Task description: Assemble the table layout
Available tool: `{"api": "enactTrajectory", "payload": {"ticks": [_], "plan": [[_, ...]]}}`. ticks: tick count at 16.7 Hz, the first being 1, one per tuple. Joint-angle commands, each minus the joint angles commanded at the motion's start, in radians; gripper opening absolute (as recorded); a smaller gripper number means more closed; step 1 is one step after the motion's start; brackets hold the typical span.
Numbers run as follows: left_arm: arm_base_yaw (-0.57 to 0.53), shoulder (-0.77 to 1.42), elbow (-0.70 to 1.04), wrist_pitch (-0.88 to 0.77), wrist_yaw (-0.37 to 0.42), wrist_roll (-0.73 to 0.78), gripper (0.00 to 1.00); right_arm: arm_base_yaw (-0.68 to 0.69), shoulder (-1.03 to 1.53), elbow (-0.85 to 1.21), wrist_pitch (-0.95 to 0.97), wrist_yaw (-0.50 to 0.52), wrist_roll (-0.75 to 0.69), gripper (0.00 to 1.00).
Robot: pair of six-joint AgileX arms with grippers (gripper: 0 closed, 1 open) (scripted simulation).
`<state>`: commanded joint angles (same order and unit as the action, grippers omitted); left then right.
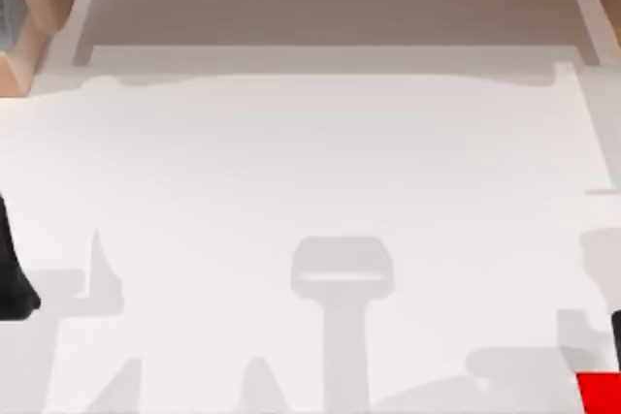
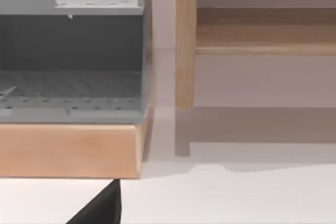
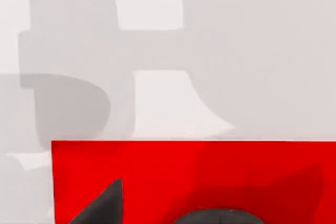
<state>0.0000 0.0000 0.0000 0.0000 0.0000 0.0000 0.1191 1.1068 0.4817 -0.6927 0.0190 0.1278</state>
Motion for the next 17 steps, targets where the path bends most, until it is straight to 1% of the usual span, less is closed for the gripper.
{"api": "enactTrajectory", "payload": {"ticks": [4, 10, 14, 17], "plan": [[0.000, 0.000, 0.000, 0.000, 0.000, 0.000, 1.00, -0.202, 0.132, 0.029, 0.291, -0.024, -0.181, 1.00], [0.000, 0.000, 0.000, 0.000, 0.000, 0.000, 1.00, -0.538, 0.383, 0.048, 0.848, -0.091, -0.543, 1.00], [0.000, 0.000, 0.000, 0.000, 0.000, 0.000, 1.00, -0.716, 0.553, 0.041, 1.244, -0.171, -0.818, 1.00], [0.000, 0.000, 0.000, 0.000, 0.000, 0.000, 1.00, -0.802, 0.668, 0.024, 1.523, -0.248, -1.023, 1.00]]}}
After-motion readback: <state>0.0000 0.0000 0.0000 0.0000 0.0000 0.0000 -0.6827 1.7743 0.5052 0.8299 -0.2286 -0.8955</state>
